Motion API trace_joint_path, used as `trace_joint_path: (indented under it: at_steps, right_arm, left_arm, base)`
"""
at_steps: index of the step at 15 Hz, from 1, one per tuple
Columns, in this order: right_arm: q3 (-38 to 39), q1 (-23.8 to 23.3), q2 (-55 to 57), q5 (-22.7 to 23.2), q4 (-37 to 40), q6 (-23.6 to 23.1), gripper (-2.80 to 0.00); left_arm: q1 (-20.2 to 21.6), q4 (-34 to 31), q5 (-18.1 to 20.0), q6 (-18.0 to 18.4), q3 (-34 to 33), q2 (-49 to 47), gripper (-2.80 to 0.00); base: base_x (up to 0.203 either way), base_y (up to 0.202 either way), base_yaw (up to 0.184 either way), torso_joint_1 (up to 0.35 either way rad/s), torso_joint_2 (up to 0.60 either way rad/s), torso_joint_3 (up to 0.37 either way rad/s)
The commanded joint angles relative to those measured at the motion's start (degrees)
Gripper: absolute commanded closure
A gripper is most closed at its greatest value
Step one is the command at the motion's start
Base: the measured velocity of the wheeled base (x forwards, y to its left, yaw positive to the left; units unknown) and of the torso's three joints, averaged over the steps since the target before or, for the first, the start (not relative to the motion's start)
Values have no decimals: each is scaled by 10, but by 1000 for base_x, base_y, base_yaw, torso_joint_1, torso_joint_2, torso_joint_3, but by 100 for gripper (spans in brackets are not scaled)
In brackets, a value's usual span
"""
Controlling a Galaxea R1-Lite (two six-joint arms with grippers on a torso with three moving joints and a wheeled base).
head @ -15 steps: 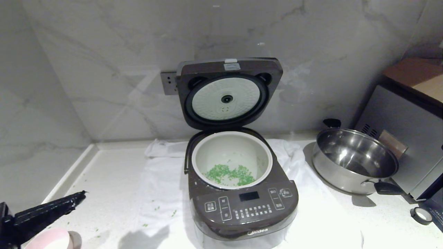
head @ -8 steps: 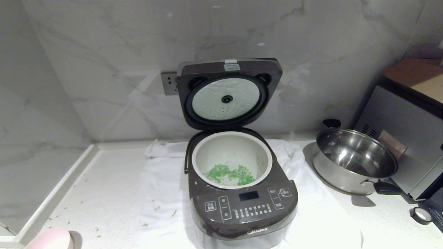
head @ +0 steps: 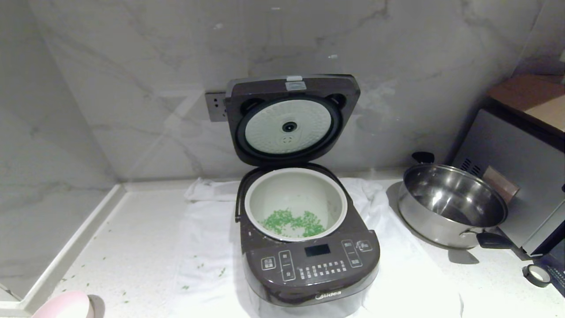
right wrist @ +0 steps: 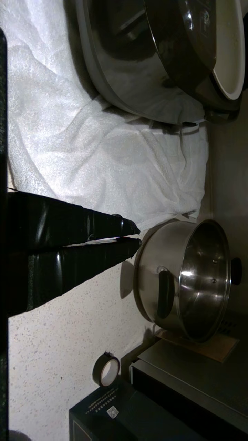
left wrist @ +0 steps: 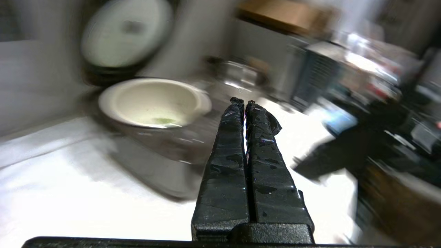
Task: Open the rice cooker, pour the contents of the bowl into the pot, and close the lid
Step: Turn on the tap
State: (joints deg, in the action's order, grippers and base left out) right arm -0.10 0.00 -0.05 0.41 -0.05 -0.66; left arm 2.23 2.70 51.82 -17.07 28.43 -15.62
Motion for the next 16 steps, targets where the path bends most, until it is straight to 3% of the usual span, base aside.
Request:
trace_joint_path:
  at_steps: [1, 2, 3, 4, 6, 7, 9, 11, 12, 13, 16]
  right_arm:
    - [0, 0, 0, 0, 0, 0, 0]
    - [0, 0, 0, 0, 0, 0, 0]
    - [0, 1, 0, 0, 0, 0, 0]
    - [0, 1, 0, 0, 0, 0, 0]
    - [0, 1, 0, 0, 0, 0, 0]
    - [0, 0, 0, 0, 0, 0, 0]
    - [0, 1, 0, 0, 0, 0, 0]
    - [0, 1, 0, 0, 0, 0, 0]
    - [0, 0, 0, 0, 0, 0, 0]
    - [0, 1, 0, 0, 0, -1, 0]
    - [0, 1, 0, -1, 0, -1, 0]
  left_arm:
    - [-39, -25, 4, 8, -9, 26, 0]
    - [-23, -38, -2, 15, -22, 52, 0]
    - [-16, -48, -33, 26, -39, 71, 0]
    - [-14, -62, -112, 52, -55, 77, 0]
    - [-16, -91, -266, 156, -111, 93, 0]
    - [-17, -99, -317, 198, -144, 118, 0]
    - [-18, -105, -426, 234, -195, 146, 0]
    - [-19, -93, -494, 244, -254, 150, 0]
    - [-19, -57, -509, 225, -268, 152, 0]
    - [-19, -30, -514, 205, -284, 152, 0]
    - [-19, -9, -519, 201, -290, 153, 0]
  base:
    - [0, 0, 0, 0, 0, 0]
    - [0, 0, 0, 0, 0, 0]
    - [0, 0, 0, 0, 0, 0]
    - [0, 0, 0, 0, 0, 0]
    - [0, 0, 0, 0, 0, 0]
    - [0, 0, 0, 0, 0, 0]
    - [0, 0, 0, 0, 0, 0]
    - [0, 0, 0, 0, 0, 0]
    - [0, 0, 0, 0, 0, 0]
    - [0, 0, 0, 0, 0, 0]
    - [0, 0, 0, 0, 0, 0]
